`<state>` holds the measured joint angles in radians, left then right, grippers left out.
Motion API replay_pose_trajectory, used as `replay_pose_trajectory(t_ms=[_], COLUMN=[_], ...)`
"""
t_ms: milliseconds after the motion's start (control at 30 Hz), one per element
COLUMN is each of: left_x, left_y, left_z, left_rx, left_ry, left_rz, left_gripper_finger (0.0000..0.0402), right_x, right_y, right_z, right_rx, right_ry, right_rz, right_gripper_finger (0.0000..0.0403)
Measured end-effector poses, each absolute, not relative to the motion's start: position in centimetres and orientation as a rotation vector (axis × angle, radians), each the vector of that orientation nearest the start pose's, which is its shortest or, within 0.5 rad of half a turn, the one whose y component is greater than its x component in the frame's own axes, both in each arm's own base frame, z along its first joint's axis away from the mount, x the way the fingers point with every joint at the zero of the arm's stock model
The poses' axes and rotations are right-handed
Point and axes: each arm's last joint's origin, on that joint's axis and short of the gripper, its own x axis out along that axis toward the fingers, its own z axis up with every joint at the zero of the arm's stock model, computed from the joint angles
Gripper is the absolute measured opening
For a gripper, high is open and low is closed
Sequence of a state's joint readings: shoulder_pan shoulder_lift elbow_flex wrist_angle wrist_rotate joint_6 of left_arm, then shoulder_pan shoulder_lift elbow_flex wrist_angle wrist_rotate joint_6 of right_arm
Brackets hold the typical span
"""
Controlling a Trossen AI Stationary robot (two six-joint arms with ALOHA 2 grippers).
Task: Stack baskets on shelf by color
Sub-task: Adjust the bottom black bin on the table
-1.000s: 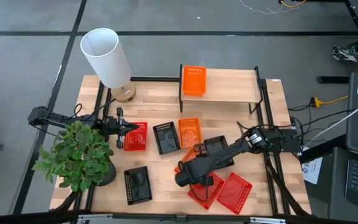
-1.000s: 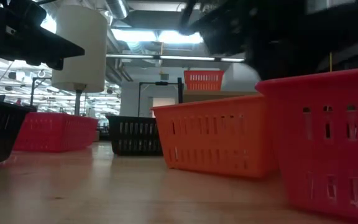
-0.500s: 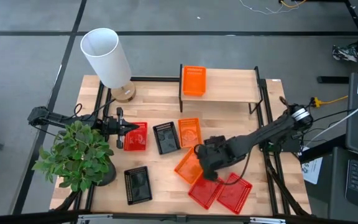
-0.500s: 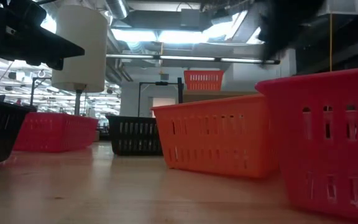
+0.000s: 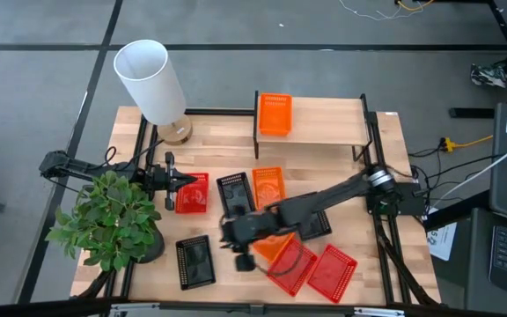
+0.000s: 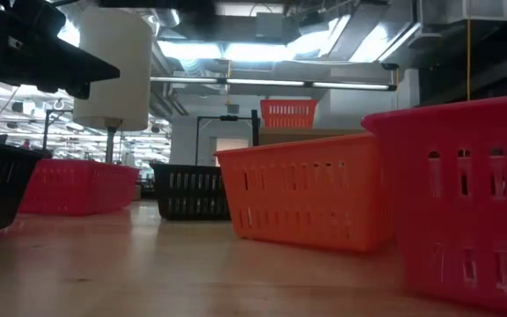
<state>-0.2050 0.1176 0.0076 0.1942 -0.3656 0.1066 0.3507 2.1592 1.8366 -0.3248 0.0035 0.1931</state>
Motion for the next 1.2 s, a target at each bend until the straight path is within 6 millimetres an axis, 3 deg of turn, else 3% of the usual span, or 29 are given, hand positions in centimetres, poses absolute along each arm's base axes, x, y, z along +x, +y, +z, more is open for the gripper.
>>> replay_pose_trajectory(t_ms=[233,400,767,1200], left_x=[10.2,10.2,10.2,10.2], left_y=[-1.1,-1.1,-1.1,-1.1], left_z=[17.5,17.5,17.5,17.5], left_rx=[0.083,0.083,0.083,0.084], left_ry=[-0.073,-0.074,-0.073,-0.072], left_rz=[0.165,0.165,0.165,0.165], left_gripper_finger=[0.0,0.0,0.0,0.0], right_x=[51.5,53.2,52.5,50.7], right_y=[18.9,19.5,18.2,17.5], right_z=[21.3,18.8,16.5,16.0], right_rx=[0.009,0.036,0.03,0.023], right_ry=[0.723,0.727,0.915,1.155], right_rz=[0.338,0.402,0.316,0.212], right_gripper_finger=[0.0079,0.0079,0.0079,0.0079])
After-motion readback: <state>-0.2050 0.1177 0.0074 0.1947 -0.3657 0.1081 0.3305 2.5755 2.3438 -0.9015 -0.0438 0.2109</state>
